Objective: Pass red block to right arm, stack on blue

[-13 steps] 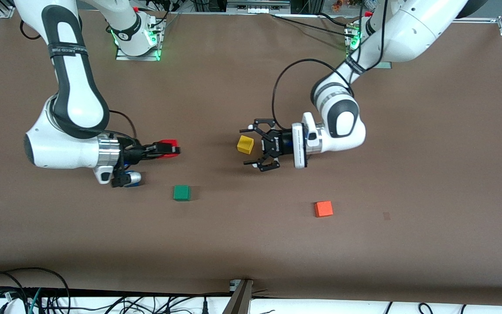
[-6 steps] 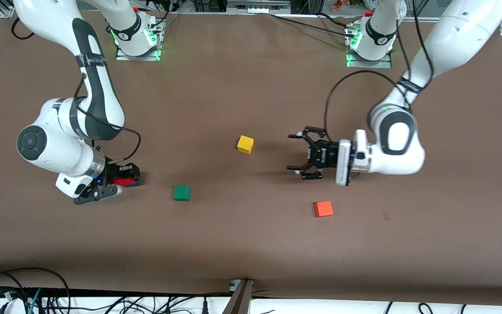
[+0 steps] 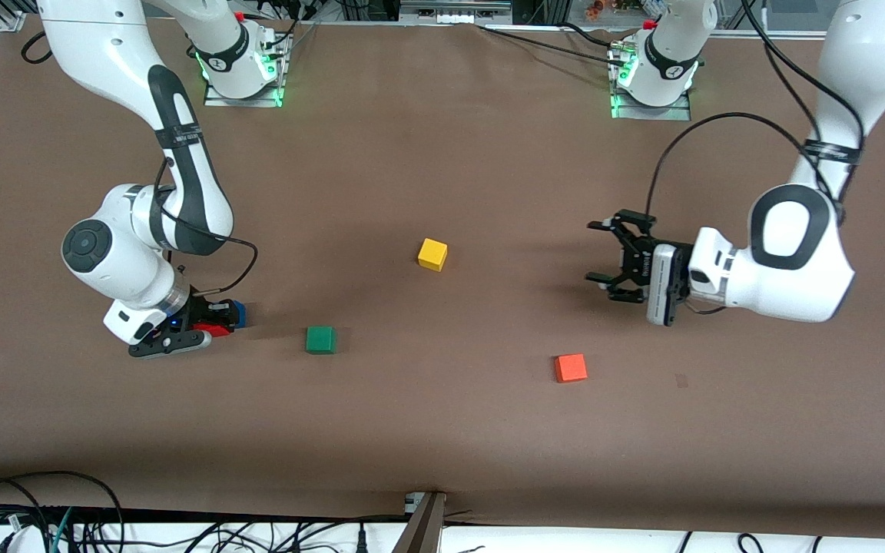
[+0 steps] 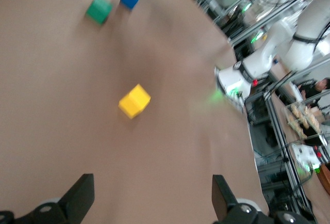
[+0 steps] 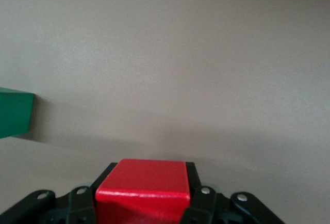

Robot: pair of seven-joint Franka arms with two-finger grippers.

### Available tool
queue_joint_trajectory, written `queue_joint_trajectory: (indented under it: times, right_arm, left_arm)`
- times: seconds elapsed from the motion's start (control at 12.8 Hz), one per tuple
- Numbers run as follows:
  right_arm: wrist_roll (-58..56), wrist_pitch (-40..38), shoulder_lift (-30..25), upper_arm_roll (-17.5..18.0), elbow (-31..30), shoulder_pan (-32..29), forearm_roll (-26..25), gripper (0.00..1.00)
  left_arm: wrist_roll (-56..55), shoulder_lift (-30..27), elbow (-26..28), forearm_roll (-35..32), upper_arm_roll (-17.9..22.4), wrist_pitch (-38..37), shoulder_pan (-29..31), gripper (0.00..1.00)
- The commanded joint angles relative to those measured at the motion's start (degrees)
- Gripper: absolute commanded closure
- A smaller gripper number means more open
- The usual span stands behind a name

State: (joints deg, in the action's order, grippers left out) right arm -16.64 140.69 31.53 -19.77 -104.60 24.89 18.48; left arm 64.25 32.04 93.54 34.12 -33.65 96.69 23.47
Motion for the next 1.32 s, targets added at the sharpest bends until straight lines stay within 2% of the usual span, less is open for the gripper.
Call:
queue_joint_trajectory:
  times: [0.0, 0.23, 0.39, 0.62, 0.78, 0.86, 0.94, 1.01, 1.09, 1.25]
  right_arm:
    - [0.4, 1.2, -1.1, -0.9, -2.5, 0.3, -0.9, 1.0]
    - [0.7, 3.0, -1.6, -0.9, -5.5, 0.3, -0.8, 1.0]
    - [1.1, 4.3, -1.7, -0.8, -7.1, 0.5, -0.8, 1.0]
    - [1.2, 4.3, -1.9, -0.7, -7.6, 0.5, -0.8, 1.0]
    - [1.2, 4.2, -2.2, -0.7, -7.6, 0.7, -0.8, 1.0]
    - [1.2, 4.1, -2.3, -0.7, -7.5, 0.8, -0.8, 1.0]
    - [1.4, 4.0, -2.3, -0.7, -7.5, 0.9, -0.8, 1.0]
    - [2.1, 3.9, -2.6, -0.7, -7.5, 0.9, -0.8, 1.0]
    - [2.1, 3.9, -2.6, -0.7, -7.6, 1.0, -0.8, 1.0]
    - [1.9, 3.9, -2.6, -0.7, -8.0, 1.0, -0.8, 1.0]
  left_arm:
    - [-13.7, -0.8, -4.4, -9.0, 0.0, -6.2, -0.6, 0.0]
    - [-26.0, -5.8, -5.3, -20.6, 0.2, -10.6, -0.6, 0.0]
    - [-34.0, -11.0, -5.2, -32.7, -0.4, -11.5, -1.1, 0.0]
    - [-46.7, -17.8, -5.2, -38.9, 0.0, -14.7, -1.3, 0.0]
    - [-57.2, -21.4, -5.3, -40.6, 1.8, -15.7, -4.5, 0.0]
    - [-59.0, -24.7, -4.3, -40.5, 8.9, -15.3, -10.3, 0.0]
    - [-59.2, -26.6, -3.8, -40.1, 17.9, -15.2, -17.4, 0.0]
    - [-59.1, -27.7, -4.0, -39.6, 25.1, -14.5, -22.1, 0.0]
    - [-59.3, -29.4, -3.2, -39.8, 28.8, -12.2, -24.4, 0.0]
    - [-60.1, -34.2, 2.8, -40.2, 33.8, -2.5, -27.1, 0.0]
